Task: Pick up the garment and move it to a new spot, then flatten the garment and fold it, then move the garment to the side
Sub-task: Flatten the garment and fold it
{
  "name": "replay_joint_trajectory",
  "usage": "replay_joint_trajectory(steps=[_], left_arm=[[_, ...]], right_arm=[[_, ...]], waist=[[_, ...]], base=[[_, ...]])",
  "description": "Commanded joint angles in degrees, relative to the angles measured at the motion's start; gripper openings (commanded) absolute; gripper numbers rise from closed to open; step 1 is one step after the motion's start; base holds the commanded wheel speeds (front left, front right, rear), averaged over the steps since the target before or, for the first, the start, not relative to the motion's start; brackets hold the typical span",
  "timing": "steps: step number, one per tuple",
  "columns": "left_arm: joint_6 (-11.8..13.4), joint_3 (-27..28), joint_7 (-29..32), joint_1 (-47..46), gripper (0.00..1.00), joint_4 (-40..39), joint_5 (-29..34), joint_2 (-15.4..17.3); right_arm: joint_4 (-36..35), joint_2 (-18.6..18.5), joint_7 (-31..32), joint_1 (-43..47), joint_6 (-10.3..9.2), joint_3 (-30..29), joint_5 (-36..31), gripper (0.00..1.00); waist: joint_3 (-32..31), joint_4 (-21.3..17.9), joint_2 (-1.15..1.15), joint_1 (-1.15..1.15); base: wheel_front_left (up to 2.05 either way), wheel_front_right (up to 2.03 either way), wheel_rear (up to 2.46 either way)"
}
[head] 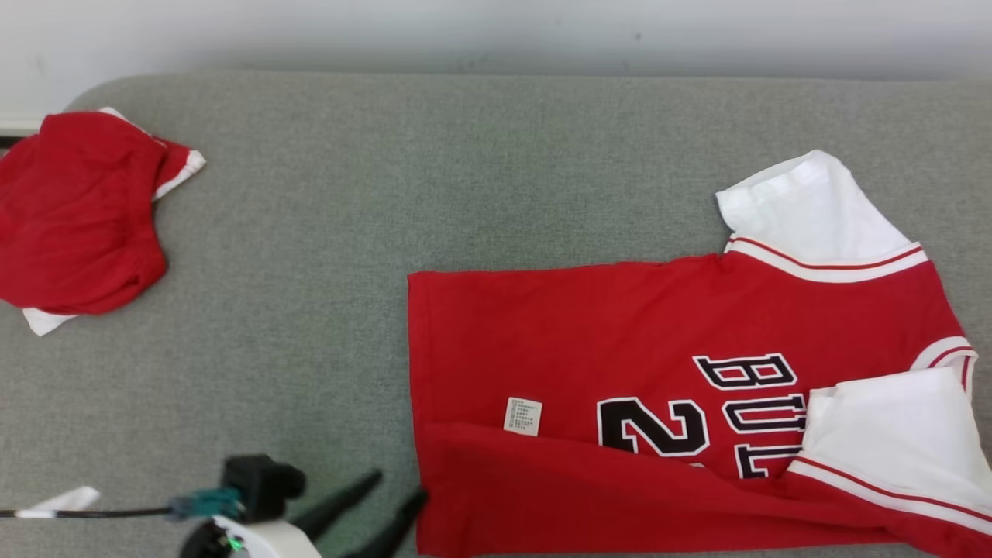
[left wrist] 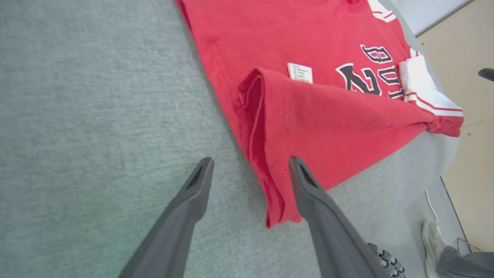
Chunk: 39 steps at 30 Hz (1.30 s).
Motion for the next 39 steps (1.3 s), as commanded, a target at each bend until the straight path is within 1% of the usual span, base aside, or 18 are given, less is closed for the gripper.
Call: replay_joint_trajectory(steps=[1,3,5,7,9,13,16,18,20,23,26,30,39], left_arm=[[0.4,1.1,-0.7,-0.5,1.0,-0.5,0.6,1.0],[1.8,3.2,-1.9,-2.5,1.0,-1.4,1.2,1.7],[2.8,4.5,-2.1,-5.1,1.0,-1.5,2.7,1.8],[2.9,5.6,-2.1,-8.5,1.0,-0.9,3.3,0.2],[2.3,5.7,-1.2,-12.2,1.0,0.4,3.7,-1.5],[0.0,4.8,1.0,-19.1,1.0,4.9,4.1,-6.2],[-1.7,3.6,1.7,-22.8,1.0,9.4,5.3,-9.4],[-2.7,2.9,1.6,-24.5,1.0,12.0,5.6,-11.2],[-3.6,2.2,1.6,-25.5,1.0,14.0,5.6,-12.7],[-4.7,1.5,1.8,-26.3,1.0,16.1,5.6,-13.8],[-5.5,1.3,1.9,-26.7,1.0,17.4,5.0,-14.3],[-6.6,1.2,2.3,-27.1,1.0,18.1,4.1,-14.9],[-8.1,0.0,3.9,-28.3,1.0,18.0,3.4,-15.9]], right_arm=[[-0.7,-0.4,0.2,-2.3,-0.09,-0.8,0.2,1.0],[-1.8,-0.8,0.4,-5.8,-0.1,-1.7,-1.2,1.0],[-1.9,-1.5,0.4,-10.8,-0.09,-1.1,-3.7,1.0],[-0.9,-1.8,0.8,-16.6,-0.09,0.9,-6.3,1.0],[1.3,-1.8,1.2,-23.1,-0.11,3.0,-9.6,1.0],[7.8,-1.2,2.0,-35.1,-0.11,8.4,-15.7,1.0],[13.6,-0.6,1.1,-41.8,-0.11,12.0,-19.5,1.0],[17.7,0.0,0.1,-45.0,-0.11,13.3,-21.0,1.0],[21.4,0.2,-0.9,-47.3,-0.11,14.2,-21.6,1.0],[25.6,0.3,-1.6,-49.4,-0.11,15.7,-21.5,1.0],[28.2,0.4,-1.8,-50.2,-0.11,16.7,-20.3,1.0],[29.5,0.2,-1.8,-50.9,-0.11,19.0,-18.0,1.0],[30.2,1.1,-1.4,-53.5,-0.04,23.7,-13.4,1.0]], waist=[[0.7,0.2,0.0,0.0],[2.1,0.8,0.0,0.0],[4.1,1.7,0.0,0.0],[6.3,2.7,0.0,0.0],[8.5,3.9,0.0,0.0],[12.7,6.7,0.0,0.0],[14.4,8.3,0.0,0.0],[15.0,9.0,0.0,0.0],[15.5,9.5,0.0,0.0],[15.7,9.8,0.0,0.0],[15.9,9.6,0.0,0.0],[15.9,9.3,0.0,0.0],[16.2,8.7,0.0,0.0]], base=[[0.0,0.0,0.0],[0.0,0.0,0.0],[0.0,0.0,0.0],[0.0,0.0,0.0],[0.0,0.0,0.0],[0.0,0.0,0.0],[0.0,0.0,0.0],[0.0,0.0,0.0],[0.0,0.0,0.0],[0.0,0.0,0.0],[0.0,0.0,0.0],[0.0,0.0,0.0],[0.0,0.0,0.0]])
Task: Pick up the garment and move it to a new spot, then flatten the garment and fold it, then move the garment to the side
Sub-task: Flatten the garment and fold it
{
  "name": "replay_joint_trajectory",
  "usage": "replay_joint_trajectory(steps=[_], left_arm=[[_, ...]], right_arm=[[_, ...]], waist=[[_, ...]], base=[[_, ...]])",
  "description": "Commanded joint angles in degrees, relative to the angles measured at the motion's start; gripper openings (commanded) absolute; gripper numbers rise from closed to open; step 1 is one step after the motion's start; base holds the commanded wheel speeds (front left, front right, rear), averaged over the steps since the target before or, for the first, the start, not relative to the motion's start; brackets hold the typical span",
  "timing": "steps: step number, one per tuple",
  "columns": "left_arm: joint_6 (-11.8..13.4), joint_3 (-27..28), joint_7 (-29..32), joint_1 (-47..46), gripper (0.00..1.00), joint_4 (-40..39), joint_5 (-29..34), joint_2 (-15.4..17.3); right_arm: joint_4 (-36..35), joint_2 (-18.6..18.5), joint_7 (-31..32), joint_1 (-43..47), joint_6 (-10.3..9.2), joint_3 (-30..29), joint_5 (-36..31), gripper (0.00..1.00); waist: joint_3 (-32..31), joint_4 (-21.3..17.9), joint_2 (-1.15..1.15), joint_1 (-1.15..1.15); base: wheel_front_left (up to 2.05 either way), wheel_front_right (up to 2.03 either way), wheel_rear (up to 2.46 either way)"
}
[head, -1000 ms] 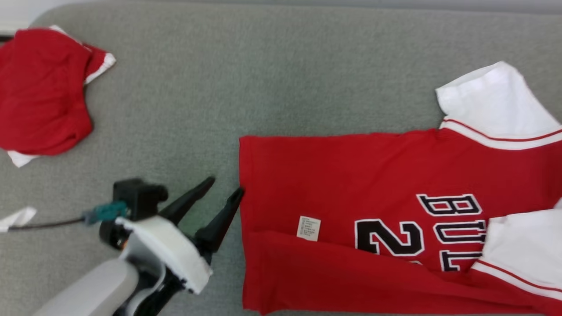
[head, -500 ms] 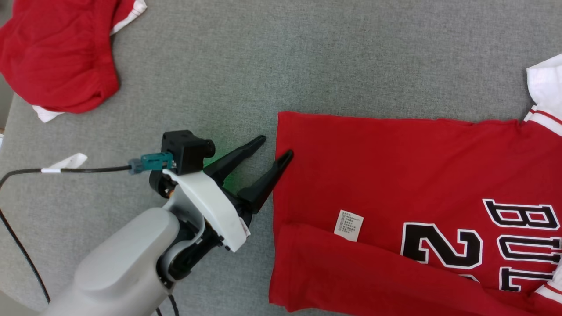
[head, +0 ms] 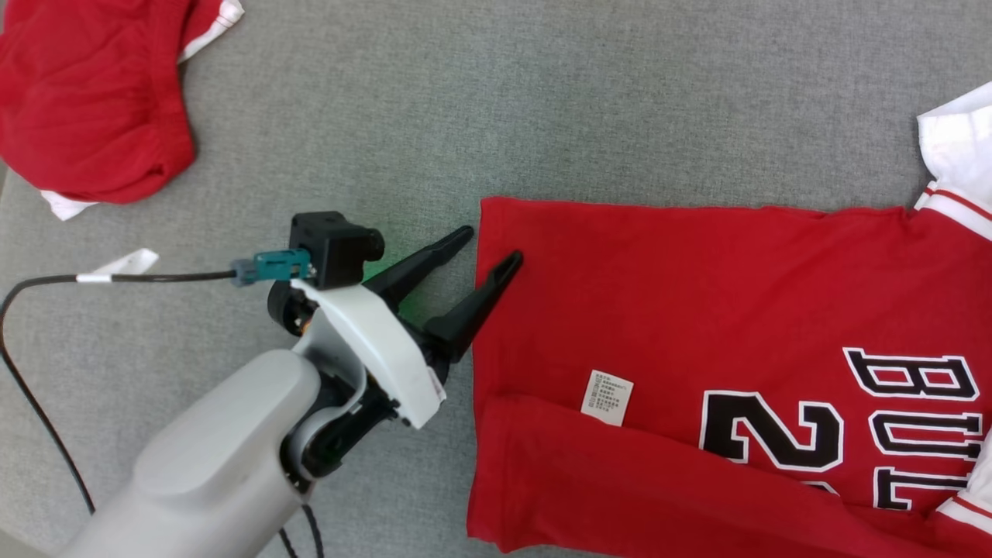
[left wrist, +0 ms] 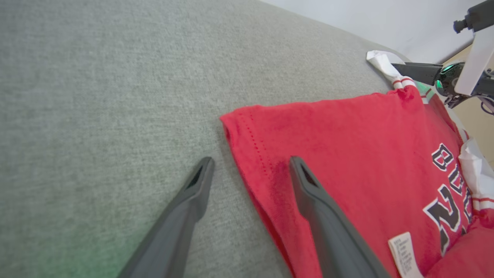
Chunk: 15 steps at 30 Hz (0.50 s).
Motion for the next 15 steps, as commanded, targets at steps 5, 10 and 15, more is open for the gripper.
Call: replay_joint_trajectory(steps=[5,10,15], left_arm=[[-1.1,-2.9,2.4,-0.3,1.0,1.8,-0.2,-2.4],[-2.3,-4.3,3.8,-1.6,0.27,2.7,-0.3,-3.9],[-2.9,-4.1,2.1,-2.9,0.0,3.8,0.3,-4.5]], right_arm=[[1.9,1.1,0.8,-0.7,0.09,3.2,1.8,1.0],[3.4,1.7,1.9,-1.3,0.17,5.5,2.9,1.0],[4.5,1.8,-0.3,-2.8,0.16,5.9,2.9,0.0]], waist=[[0.2,-0.2,0.0,0.0],[0.1,-0.3,0.0,0.0],[0.0,-0.3,0.0,0.0]], base=[[0.0,0.0,0.0],[0.0,0.0,0.0],[0.0,0.0,0.0]])
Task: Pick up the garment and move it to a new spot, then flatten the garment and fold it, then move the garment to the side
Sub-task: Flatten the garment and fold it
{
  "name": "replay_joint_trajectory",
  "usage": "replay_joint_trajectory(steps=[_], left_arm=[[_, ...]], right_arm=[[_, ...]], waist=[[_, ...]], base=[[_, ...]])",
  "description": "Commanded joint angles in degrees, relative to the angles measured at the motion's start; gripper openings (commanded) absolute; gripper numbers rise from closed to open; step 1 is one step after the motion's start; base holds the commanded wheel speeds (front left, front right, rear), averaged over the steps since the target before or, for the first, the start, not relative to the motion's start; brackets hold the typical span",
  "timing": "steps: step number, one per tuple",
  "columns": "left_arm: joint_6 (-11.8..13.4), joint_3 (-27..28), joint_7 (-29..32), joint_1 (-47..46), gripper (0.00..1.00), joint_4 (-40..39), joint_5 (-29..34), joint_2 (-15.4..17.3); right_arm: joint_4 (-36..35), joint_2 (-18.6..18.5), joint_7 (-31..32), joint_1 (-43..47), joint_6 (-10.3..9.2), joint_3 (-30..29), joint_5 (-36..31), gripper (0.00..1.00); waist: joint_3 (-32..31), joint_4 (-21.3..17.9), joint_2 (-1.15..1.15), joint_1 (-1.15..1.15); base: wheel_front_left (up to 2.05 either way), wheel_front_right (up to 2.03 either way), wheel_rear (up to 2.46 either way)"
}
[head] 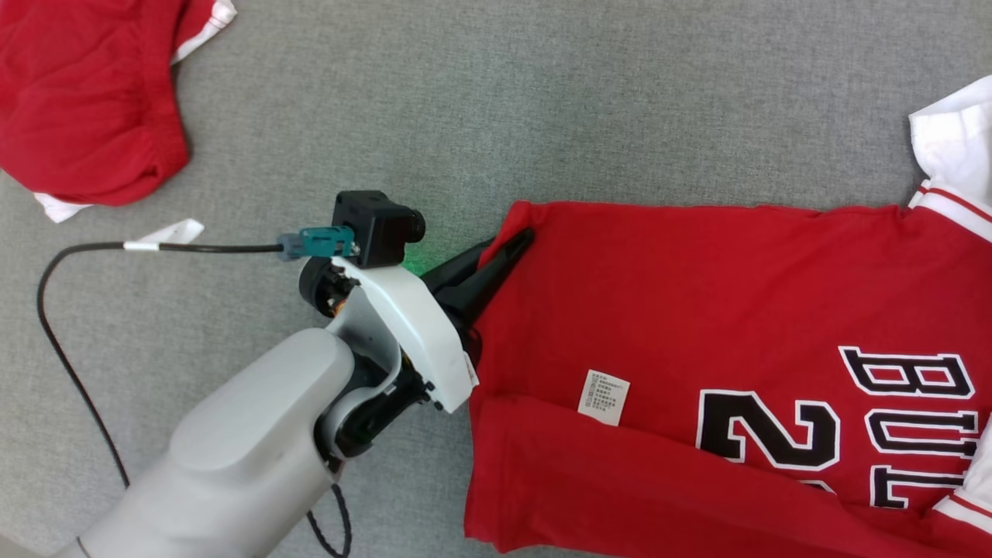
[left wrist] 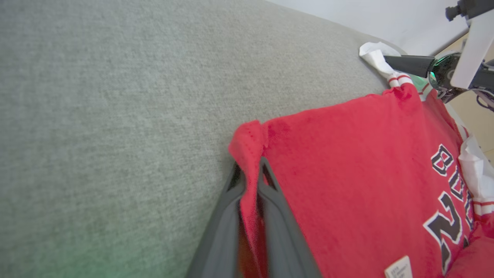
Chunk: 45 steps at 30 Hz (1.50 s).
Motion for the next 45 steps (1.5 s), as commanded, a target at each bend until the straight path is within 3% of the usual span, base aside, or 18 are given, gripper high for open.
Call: replay_joint_trajectory(steps=[1,7,12,21,30,39,40,41,42,43,45], left_arm=[[-0.7,-1.3,-0.1,0.8,0.0,1.2,0.2,-1.1],[-0.5,1.7,-4.0,-1.2,0.0,2.8,0.1,-0.9],[-0.3,2.8,-5.6,-0.4,0.0,1.9,-0.3,0.3],[2.0,2.8,-9.7,8.0,0.0,-5.5,0.2,4.0],[5.8,2.6,-12.6,17.9,0.0,-14.5,-0.7,8.4],[7.8,1.6,-13.7,23.9,0.0,-15.9,-1.0,10.5],[8.0,1.6,-13.9,24.3,0.0,-15.6,-1.0,10.5],[8.4,1.5,-14.0,24.7,0.21,-15.2,-0.8,10.5],[8.8,1.4,-14.4,24.7,0.51,-14.7,0.2,10.7],[9.3,1.1,-14.5,24.9,1.0,-14.1,1.1,11.0],[10.3,0.5,-15.0,26.0,1.0,-12.8,2.4,10.9]], right_arm=[[1.3,0.9,-1.1,0.4,0.29,1.1,-0.2,0.0],[1.6,0.3,-12.0,-2.9,0.2,-1.6,-1.6,0.0],[-0.1,-1.0,-15.7,-0.6,0.18,-2.2,1.7,0.0],[-12.7,-4.3,-21.3,19.3,0.18,-5.9,8.2,0.0],[-22.3,-1.4,-24.0,37.6,0.19,-12.0,9.8,0.0],[-22.3,1.4,-24.6,44.2,0.19,-11.3,8.1,0.0],[-21.8,1.4,-24.3,44.5,0.18,-11.1,7.8,0.11],[-21.1,1.3,-24.1,44.8,0.18,-10.9,7.1,0.48],[-20.6,1.3,-23.4,45.2,0.19,-10.6,7.2,1.0],[-20.3,1.5,-22.9,45.6,0.19,-10.4,7.5,1.0],[-19.7,1.5,-21.5,46.6,0.18,-10.8,8.1,1.0]], waist=[[-0.1,0.0,0.0,0.0],[-1.3,-1.0,0.0,0.0],[-3.3,-2.2,0.0,0.0],[-8.6,-5.4,0.0,0.0],[-11.9,-8.4,0.0,0.0],[-13.0,-9.9,0.0,0.0],[-13.2,-10.0,0.0,0.0],[-13.3,-10.1,0.0,0.0],[-13.5,-10.1,0.0,0.0],[-13.8,-10.1,0.0,0.0],[-14.4,-10.2,0.0,0.0]], base=[[0.0,0.0,0.0],[0.0,0.0,0.0],[0.0,0.0,0.0],[0.0,0.0,0.0],[0.0,0.0,0.0],[0.0,0.0,0.0],[0.0,0.0,0.0],[0.0,0.0,0.0],[0.0,0.0,0.0],[0.0,0.0,0.0],[0.0,0.0,0.0]])
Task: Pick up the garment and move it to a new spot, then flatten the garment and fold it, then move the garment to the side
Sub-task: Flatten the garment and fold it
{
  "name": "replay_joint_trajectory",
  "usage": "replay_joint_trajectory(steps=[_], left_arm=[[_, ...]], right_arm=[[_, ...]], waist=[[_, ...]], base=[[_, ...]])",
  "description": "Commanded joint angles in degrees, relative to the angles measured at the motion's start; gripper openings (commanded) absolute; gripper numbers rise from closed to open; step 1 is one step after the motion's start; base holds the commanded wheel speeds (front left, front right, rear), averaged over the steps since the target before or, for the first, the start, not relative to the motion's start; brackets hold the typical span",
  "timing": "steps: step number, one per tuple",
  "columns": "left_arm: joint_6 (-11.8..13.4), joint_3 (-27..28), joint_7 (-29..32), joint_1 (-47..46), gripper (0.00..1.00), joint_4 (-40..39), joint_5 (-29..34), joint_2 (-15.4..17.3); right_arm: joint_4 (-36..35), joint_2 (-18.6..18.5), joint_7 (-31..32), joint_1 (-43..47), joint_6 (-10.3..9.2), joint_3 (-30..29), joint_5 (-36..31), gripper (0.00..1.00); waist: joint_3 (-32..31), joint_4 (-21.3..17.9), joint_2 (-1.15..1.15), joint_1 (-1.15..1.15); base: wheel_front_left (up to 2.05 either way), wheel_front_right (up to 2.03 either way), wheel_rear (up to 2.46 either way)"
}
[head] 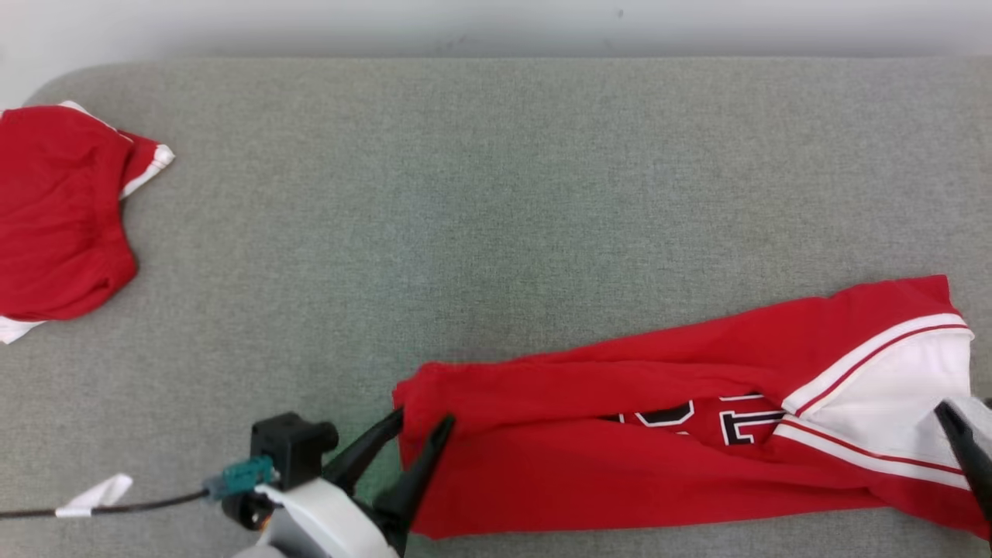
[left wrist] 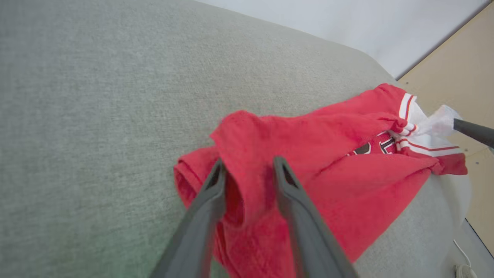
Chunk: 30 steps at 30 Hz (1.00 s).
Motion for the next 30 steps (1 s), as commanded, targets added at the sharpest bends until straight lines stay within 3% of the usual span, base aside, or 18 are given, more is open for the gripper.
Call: replay_joint_trajectory(steps=[1,4,8,11,13,21,30], left_arm=[[0.6,-0.1,-0.5,1.3,1.0,0.6,1.3,0.4],[2.9,0.7,-2.0,2.9,1.0,1.1,2.8,0.4],[7.8,4.7,-3.3,5.7,1.0,-0.5,7.9,-0.3],[11.2,11.0,-3.2,8.7,1.0,-4.4,15.3,-2.9],[12.1,14.8,-3.3,11.5,1.0,-6.5,19.5,-4.9],[9.1,24.5,-3.3,18.3,1.0,-8.0,31.6,-12.7],[1.7,32.6,-3.3,20.8,1.0,-5.9,37.6,-20.1]], right_arm=[[0.1,0.0,0.9,1.1,0.01,-0.5,1.0,1.0],[-1.3,0.1,2.2,2.6,0.0,-2.7,2.3,1.0],[-2.8,1.4,3.7,3.7,0.01,-7.5,4.9,1.0],[-3.1,2.3,5.3,3.5,0.01,-10.9,3.6,1.0],[-2.4,3.5,6.7,2.7,0.01,-12.9,2.4,1.0],[4.2,8.9,13.6,-3.0,0.01,-11.3,-4.8,1.0],[14.0,11.1,17.6,-9.4,0.01,-7.7,-8.4,1.0]], waist=[[-0.6,-0.2,0.0,0.0],[-1.6,-0.4,0.0,0.0],[-2.9,-0.5,0.0,0.0],[-3.4,0.0,0.0,0.0],[-3.5,0.2,0.0,0.0],[-3.0,1.0,0.0,0.0],[-2.2,2.8,0.0,0.0]], base=[[0.0,0.0,0.0],[0.0,0.0,0.0],[0.0,0.0,0.0],[0.0,0.0,0.0],[0.0,0.0,0.0],[0.0,0.0,0.0],[0.0,0.0,0.0]])
